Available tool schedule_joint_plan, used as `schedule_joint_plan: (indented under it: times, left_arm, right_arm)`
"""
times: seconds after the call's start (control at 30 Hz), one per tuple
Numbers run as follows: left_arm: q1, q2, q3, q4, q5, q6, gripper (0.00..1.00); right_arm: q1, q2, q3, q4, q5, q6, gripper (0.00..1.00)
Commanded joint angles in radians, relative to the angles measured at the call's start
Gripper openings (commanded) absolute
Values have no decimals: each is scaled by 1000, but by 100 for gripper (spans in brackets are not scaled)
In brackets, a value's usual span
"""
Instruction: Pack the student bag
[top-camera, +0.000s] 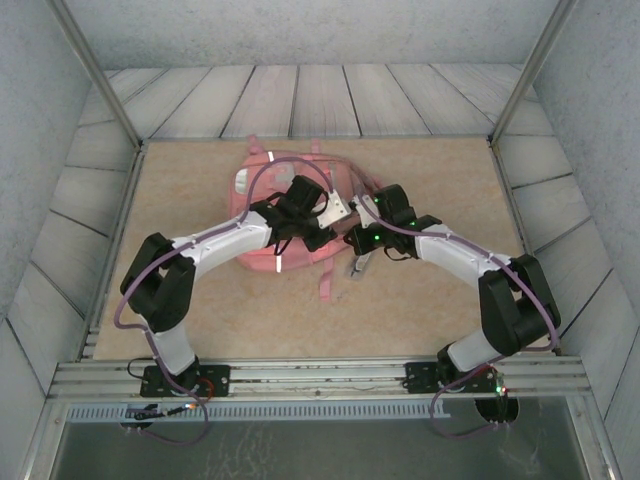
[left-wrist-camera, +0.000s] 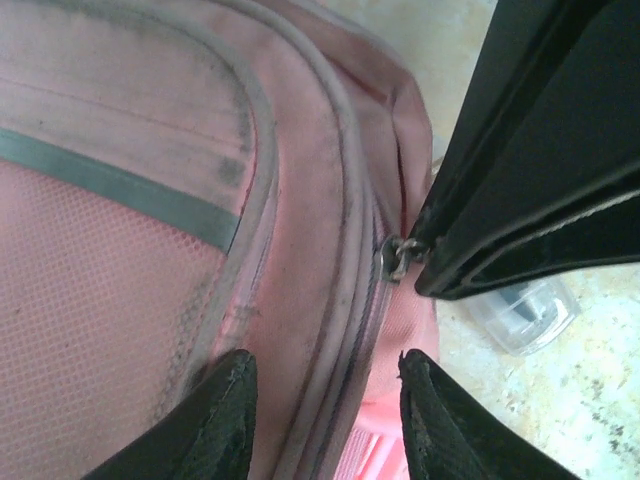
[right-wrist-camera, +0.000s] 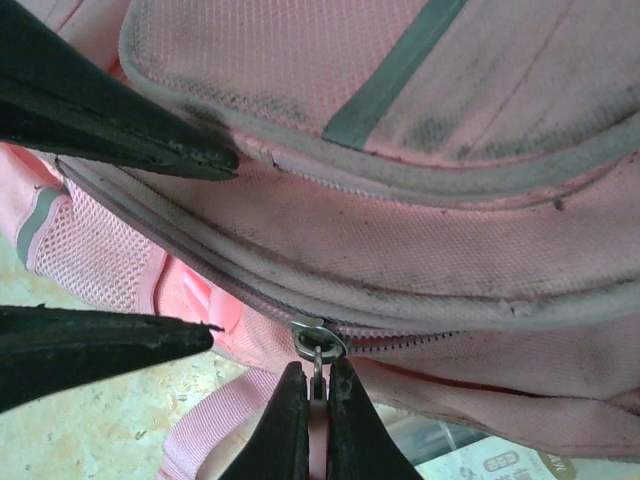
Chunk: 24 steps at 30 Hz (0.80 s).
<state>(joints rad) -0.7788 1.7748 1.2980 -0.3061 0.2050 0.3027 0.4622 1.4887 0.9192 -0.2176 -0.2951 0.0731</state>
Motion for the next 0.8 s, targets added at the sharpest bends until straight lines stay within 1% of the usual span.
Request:
schedule_joint_plan:
  times: [0.0, 0.13, 0.2, 0.23, 0.3, 0.37, 0.47, 0.5, 0.6, 0.7, 0.77]
  left_arm:
    - [-4, 9, 4, -31, 13, 23, 41]
    - [-4, 7, -8, -15, 12, 9, 37]
    - [-5, 11, -9, -10, 10, -2, 32]
    - [-4, 12, -9, -9, 9, -12, 28]
    - [-3, 7, -20, 11, 11, -34, 17]
    - [-3, -9, -41, 35, 11, -49, 9]
    - [2, -50, -78, 60, 4, -60, 1]
    - [5, -66, -90, 64, -1, -64, 0]
    - [27, -129, -140, 74, -12, -82, 0]
    - [62, -211, -215, 95, -4, -103, 0]
    - [88, -268, -276, 115, -18, -120, 0]
  right_arm:
    - [1, -69, 7, 1, -46, -11, 0]
    - [1, -89, 10, 6, -67, -3, 0]
    - [1, -100, 6, 13, -83, 4, 0]
    - [0, -107, 4, 17, -88, 10, 0]
    - [-1, -118, 3, 18, -91, 13, 0]
    - [0, -125, 4, 11, -76, 17, 0]
    - [-2, -130, 12, -21, 0, 26, 0]
    - [-4, -130, 16, -37, 35, 31, 0]
    - [-31, -125, 37, -92, 122, 55, 0]
    - [-92, -114, 48, -132, 177, 91, 0]
    - [-140, -111, 49, -144, 198, 111, 0]
